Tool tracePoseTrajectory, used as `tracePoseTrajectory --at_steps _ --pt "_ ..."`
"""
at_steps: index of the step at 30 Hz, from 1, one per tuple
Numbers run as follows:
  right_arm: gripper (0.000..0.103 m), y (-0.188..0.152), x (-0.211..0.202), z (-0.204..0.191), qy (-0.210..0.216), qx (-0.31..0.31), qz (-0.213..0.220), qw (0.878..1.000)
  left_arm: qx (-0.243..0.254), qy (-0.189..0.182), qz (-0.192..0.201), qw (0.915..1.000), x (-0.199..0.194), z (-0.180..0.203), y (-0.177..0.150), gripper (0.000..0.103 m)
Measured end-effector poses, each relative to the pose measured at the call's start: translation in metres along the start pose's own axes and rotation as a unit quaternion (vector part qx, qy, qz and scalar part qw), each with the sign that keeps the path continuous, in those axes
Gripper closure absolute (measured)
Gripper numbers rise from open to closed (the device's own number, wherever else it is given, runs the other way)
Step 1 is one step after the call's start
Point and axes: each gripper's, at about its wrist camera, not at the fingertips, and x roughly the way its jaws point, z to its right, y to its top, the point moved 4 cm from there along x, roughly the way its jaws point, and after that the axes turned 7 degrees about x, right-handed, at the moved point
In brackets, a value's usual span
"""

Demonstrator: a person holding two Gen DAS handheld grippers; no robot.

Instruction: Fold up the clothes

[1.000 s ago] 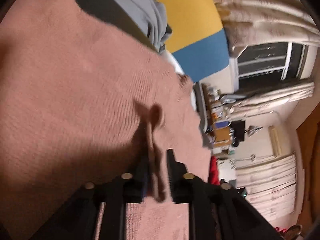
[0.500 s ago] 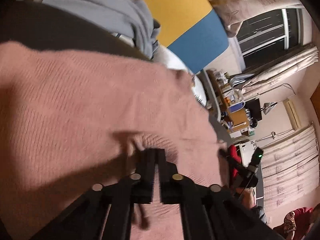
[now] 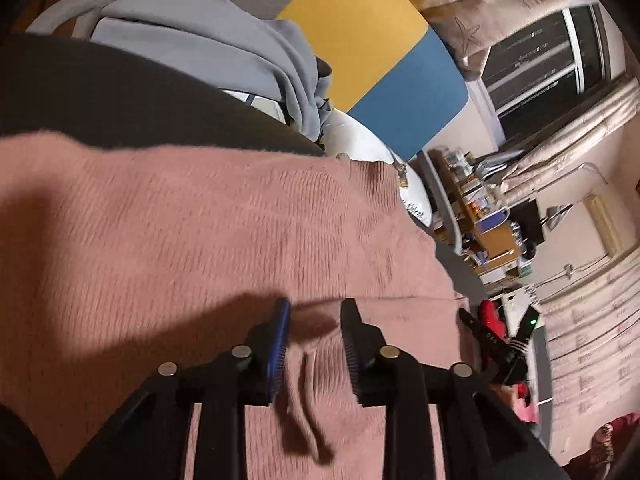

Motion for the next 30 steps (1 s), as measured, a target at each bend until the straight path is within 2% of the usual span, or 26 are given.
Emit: tracePoseTrajectory --at_steps 2,6,7,9,12,14,15,16,17,19,20,21,22,26,28,29,30 --pt "0.058 -0.001 0.002 0.004 0.011 0.015 -0.001 1.0 -0.007 -0.004 0.001 1.0 -0.004 -0.003 -0.003 0.066" --pt "0.044 -0.005 0.002 -0.003 0.011 0.004 -0.001 1.0 -0.024 0.013 0.021 0.9994 -0.006 -0.011 -0.001 0.065" --pt "0.04 -0.006 0.003 -0.005 0.009 -0.001 -0.002 1.0 -0.037 0.002 0.023 0.999 -0.005 -0.015 -0.001 0.063" --pt "0.022 -0.007 0.006 -0.011 0.005 -0.013 -0.006 1.0 -0.054 -0.017 0.013 0.9983 0.0 -0.017 -0.003 0.062" --pt "0.016 -0.01 0.011 -0.019 -0.001 -0.032 -0.012 0.999 -0.038 -0.025 -0.003 0.999 0.012 -0.008 -0.004 0.062" --pt "0.016 -0.01 0.012 -0.021 -0.003 -0.037 -0.014 0.999 -0.021 -0.025 -0.017 0.9993 0.022 0.001 -0.004 0.067" --pt "0.016 -0.01 0.012 -0.02 -0.002 -0.036 -0.013 0.999 -0.005 -0.01 -0.019 0.9998 0.025 0.006 -0.003 0.078" --pt "0.016 -0.011 0.011 -0.02 0.0 -0.035 -0.012 0.999 0.01 0.002 -0.016 0.9998 0.027 0.011 -0.001 0.097" --pt "0.017 -0.011 0.011 -0.019 0.001 -0.034 -0.01 0.999 0.016 0.001 -0.008 0.9998 0.026 0.016 0.003 0.099" --pt "0.025 -0.01 0.008 -0.018 -0.004 -0.03 -0.002 1.0 0.026 -0.011 0.027 0.9992 0.016 0.026 0.013 0.099" --pt "0.034 -0.01 0.006 -0.016 -0.006 -0.024 0.005 1.0 0.033 -0.006 0.038 0.9987 0.012 0.028 0.018 0.099" --pt "0.038 -0.01 0.004 -0.013 -0.007 -0.017 0.01 1.0 0.041 -0.002 0.049 0.998 0.008 0.03 0.023 0.099" --pt "0.038 -0.009 0.003 -0.009 -0.007 -0.007 0.014 1.0 0.045 0.007 0.051 0.9977 0.008 0.03 0.026 0.099" --pt "0.037 -0.007 0.001 0.003 0.01 0.026 0.015 0.999 0.043 0.081 -0.009 0.9958 0.034 0.006 0.018 0.097" --pt "0.036 -0.007 0.002 0.0 0.007 0.021 0.014 1.0 0.028 0.092 -0.001 0.9954 0.034 -0.002 0.011 0.093" --pt "0.035 -0.007 0.002 -0.001 0.004 0.018 0.013 1.0 0.022 0.105 0.011 0.9941 0.028 -0.003 0.011 0.085" --pt "0.034 -0.007 0.003 -0.002 0.001 0.015 0.013 1.0 0.02 0.123 0.026 0.9918 0.021 -0.003 0.011 0.085"
